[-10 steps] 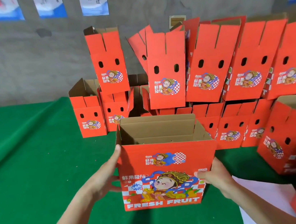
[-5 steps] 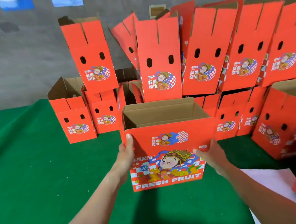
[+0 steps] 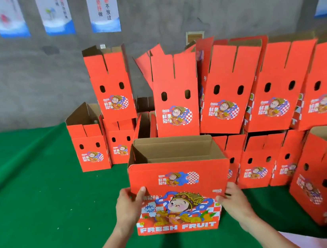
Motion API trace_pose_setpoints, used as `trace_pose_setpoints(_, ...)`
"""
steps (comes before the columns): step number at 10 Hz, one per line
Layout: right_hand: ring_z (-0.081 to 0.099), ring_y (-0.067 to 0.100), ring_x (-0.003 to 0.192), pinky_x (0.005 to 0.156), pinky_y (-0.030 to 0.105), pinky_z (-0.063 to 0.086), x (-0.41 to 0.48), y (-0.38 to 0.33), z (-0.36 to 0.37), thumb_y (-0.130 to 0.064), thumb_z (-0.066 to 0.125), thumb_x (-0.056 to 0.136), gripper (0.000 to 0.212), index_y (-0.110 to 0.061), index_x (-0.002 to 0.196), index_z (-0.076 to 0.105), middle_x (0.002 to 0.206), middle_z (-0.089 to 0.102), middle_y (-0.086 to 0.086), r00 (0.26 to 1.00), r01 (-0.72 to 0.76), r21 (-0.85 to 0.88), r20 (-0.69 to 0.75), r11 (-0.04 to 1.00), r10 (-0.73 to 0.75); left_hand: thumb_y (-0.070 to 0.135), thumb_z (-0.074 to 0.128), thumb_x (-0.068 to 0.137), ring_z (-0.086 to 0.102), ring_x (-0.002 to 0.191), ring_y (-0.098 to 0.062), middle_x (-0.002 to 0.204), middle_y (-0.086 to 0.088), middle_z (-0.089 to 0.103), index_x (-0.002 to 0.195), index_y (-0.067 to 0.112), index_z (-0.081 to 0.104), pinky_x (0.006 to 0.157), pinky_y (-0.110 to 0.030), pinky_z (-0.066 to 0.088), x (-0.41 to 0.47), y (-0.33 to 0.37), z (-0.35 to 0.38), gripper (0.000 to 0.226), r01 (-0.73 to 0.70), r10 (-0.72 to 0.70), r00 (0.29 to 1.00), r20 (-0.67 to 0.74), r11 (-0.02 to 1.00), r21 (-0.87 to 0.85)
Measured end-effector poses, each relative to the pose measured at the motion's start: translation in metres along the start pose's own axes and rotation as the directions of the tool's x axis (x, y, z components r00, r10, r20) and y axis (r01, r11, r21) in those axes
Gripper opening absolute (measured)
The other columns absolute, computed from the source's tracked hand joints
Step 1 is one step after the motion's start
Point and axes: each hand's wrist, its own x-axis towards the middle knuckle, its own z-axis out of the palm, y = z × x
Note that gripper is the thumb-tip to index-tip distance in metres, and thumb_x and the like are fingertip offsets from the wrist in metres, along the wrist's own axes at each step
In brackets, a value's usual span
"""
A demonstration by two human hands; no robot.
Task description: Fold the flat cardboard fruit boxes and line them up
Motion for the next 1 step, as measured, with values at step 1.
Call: trace_pose_setpoints(1, 0.055, 0.022, 0.115, 0.091, 0.037, 0.048, -0.0043, 0.003, -0.018, -0.001, 0.06, 0.09, 0.053, -0.013, 0.138, 0.041, 0.138, 0.05, 0.009, 0.993, -0.091, 0.063, 0.077, 0.994, 0.087, 0.028, 0.067, 0.087, 0.059, 0.111, -0.028, 0.134, -0.02, 0.052, 0.138, -0.001, 0.038, 0.095, -0.037, 0.044, -0.0138, -0.0071, -0.0025, 0.065, 0.065, -0.069, 0.997, 0.038, 0.992, 0.108)
